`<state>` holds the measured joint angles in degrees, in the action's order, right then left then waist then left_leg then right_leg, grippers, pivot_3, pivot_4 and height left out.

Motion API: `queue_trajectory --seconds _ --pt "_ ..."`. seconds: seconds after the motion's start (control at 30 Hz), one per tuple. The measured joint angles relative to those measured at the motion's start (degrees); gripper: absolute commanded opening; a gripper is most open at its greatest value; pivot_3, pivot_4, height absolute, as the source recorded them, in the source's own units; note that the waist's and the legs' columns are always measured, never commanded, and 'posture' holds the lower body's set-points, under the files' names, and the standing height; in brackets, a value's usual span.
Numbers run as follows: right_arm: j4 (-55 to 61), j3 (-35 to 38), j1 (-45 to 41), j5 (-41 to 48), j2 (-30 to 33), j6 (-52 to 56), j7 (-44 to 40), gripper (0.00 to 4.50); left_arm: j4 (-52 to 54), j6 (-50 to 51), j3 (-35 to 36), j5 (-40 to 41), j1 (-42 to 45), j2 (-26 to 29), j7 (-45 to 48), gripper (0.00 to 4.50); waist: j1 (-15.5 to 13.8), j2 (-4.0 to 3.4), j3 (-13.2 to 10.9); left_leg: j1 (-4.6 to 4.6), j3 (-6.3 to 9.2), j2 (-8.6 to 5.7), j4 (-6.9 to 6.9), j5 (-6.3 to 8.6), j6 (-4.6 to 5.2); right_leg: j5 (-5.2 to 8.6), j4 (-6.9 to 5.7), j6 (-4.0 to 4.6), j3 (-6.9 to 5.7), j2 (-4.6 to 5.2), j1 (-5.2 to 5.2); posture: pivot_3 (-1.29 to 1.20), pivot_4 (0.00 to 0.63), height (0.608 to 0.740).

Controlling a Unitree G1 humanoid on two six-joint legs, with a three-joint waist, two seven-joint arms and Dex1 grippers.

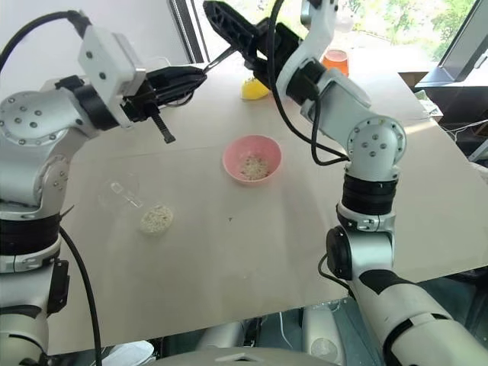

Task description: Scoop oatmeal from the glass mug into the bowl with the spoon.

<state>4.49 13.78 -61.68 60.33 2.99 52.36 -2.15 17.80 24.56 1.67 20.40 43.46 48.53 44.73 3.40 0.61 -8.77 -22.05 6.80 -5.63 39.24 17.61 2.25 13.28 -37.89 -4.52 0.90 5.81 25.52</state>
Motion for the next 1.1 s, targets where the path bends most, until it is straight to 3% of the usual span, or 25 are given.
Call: queue_trajectory --seconds 0.17,0.2,0.27,0.37,0.5,0.57,0.93,1.03,1.1 --pt "-0.61 -0.56 0.01 0.28 2.4 1.07 -1.34 4.5 -0.07 -0.02 0.0 -0.76 -0.04 -0.37 0.62 0.06 0.34 0.0 0.0 -0.01 0.0 -0.01 0.01 0.0 0.0 0.0 -0.01 0.0 0.01 0.01 0.02 0.0 0.15 0.74" --pt "-0.68 -0.59 0.01 0.28 2.73 1.19 -1.64 3.96 -0.15 -0.02 0.0 -1.04 -0.04 -0.48 0.63 0.0 0.42 0.0 0.0 -0.01 0.0 -0.01 0.01 0.0 0.0 0.0 -0.01 0.0 0.02 0.01 0.02 0.0 0.15 0.74" --pt "-0.8 -0.73 0.01 0.28 3.0 1.24 -2.09 3.72 -0.42 -0.02 0.0 -1.16 -0.04 -0.71 0.62 0.0 0.51 0.0 0.0 0.0 0.0 -0.01 0.01 0.0 0.0 0.0 -0.03 0.0 0.03 0.01 0.02 0.0 0.15 0.74" --pt "-0.8 -1.22 0.02 0.28 3.56 1.36 -2.78 2.64 -0.52 -0.02 0.0 -1.36 -0.04 -0.85 0.63 0.0 0.65 0.0 0.0 -0.01 -0.02 -0.01 0.0 0.0 0.0 0.0 -0.05 0.0 0.07 0.0 0.08 0.0 0.15 0.74" --pt "-1.09 -1.55 0.02 0.28 3.59 1.36 -3.02 0.76 -0.49 -0.02 0.0 -1.66 -0.29 -0.84 0.75 0.0 0.61 0.0 0.0 -0.01 -0.02 -0.01 0.02 0.0 0.0 0.0 -0.06 0.0 0.09 0.01 0.09 0.0 0.15 0.74" --pt "-1.32 -1.62 0.02 0.92 3.45 1.36 -3.75 0.04 -0.51 0.19 -0.09 -1.71 -0.57 -0.86 0.75 0.0 0.61 -0.01 0.0 -0.01 -0.01 -0.01 0.02 0.0 0.0 0.0 -0.06 0.0 0.09 0.01 0.09 0.0 0.15 0.74" --pt "-1.16 -2.51 -0.04 0.95 3.45 1.31 -4.13 0.04 -0.43 1.25 0.12 -1.16 -1.14 -1.07 0.75 0.0 0.61 -0.06 -0.02 -0.01 -0.01 -0.02 0.05 0.0 0.0 0.0 -0.08 0.0 0.12 0.01 0.11 0.0 0.15 0.74" --pt "-1.18 -2.47 -0.04 0.87 3.46 1.18 -3.92 0.0 -0.42 1.3 0.54 -0.84 -1.14 -1.45 0.47 0.8 0.6 -0.07 -0.03 -0.02 -0.01 -0.02 0.05 0.0 0.0 0.0 -0.08 0.0 0.11 0.01 0.11 0.0 0.15 0.74" --pt "-1.65 -1.95 -0.04 0.63 3.47 1.03 -3.53 0.0 0.1 2.19 2.32 1.23 -1.14 -2.33 0.45 1.58 0.61 -0.06 -0.03 -0.02 -0.01 -0.02 0.05 0.0 0.0 0.0 -0.08 0.0 0.12 0.01 0.11 0.0 0.15 0.74"
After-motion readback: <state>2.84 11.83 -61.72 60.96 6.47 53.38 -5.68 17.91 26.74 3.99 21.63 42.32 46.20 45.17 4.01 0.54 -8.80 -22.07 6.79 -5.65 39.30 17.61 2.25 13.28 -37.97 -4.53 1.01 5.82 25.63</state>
